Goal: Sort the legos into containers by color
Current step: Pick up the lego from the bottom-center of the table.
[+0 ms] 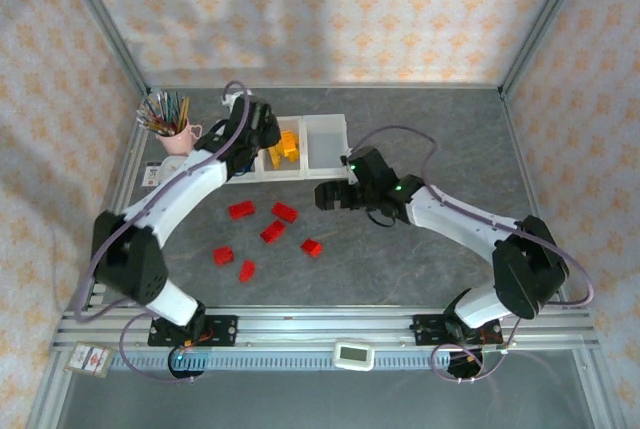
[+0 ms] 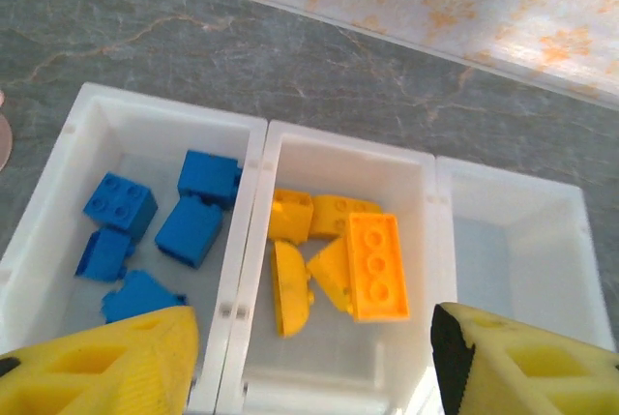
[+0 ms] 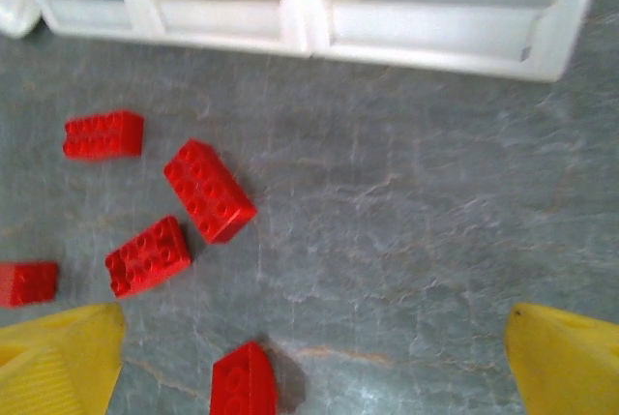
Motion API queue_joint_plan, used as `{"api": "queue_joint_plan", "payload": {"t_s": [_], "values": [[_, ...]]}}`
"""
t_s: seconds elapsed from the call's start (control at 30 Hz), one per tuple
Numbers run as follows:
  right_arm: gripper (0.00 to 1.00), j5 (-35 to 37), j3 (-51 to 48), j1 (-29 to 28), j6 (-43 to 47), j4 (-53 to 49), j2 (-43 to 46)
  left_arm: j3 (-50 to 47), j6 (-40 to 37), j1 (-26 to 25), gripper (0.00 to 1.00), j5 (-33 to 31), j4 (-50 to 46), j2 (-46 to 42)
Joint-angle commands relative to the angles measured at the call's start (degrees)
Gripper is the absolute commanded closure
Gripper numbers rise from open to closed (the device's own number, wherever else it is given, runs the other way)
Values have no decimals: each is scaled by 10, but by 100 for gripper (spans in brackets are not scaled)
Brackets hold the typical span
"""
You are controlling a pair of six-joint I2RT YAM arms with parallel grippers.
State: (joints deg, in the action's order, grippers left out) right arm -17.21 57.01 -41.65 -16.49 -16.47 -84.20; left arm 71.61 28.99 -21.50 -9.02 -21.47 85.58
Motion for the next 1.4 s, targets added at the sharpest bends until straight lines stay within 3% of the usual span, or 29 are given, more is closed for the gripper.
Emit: {"api": "queue_joint_plan", "payload": {"t_s": [0.0, 0.23, 0.33, 0.5, 0.63, 0.87, 1.1, 1.37], "values": [[0, 47, 1, -36, 33, -13, -16, -71, 20, -19, 30, 22, -12, -65], [0, 92, -28, -110, 35, 26, -45, -207, 77, -74, 22, 53, -35, -211], [0, 91, -35, -135, 41, 42, -61, -262, 94, -81, 17, 88, -30, -261], [3, 113, -39, -167, 49, 64, -90, -335, 119, -83, 9, 92, -27, -340], [5, 108, -32, -180, 57, 71, -112, -357, 131, -83, 1, 98, -32, -363], [10, 143, -28, -188, 61, 78, -151, -376, 151, -82, 1, 78, -42, -387], [26, 156, -14, -189, 81, 71, -180, -392, 168, -82, 1, 88, -22, -388], [56, 169, -16, -190, 84, 56, -170, -389, 171, -82, 1, 89, -12, -383]]}}
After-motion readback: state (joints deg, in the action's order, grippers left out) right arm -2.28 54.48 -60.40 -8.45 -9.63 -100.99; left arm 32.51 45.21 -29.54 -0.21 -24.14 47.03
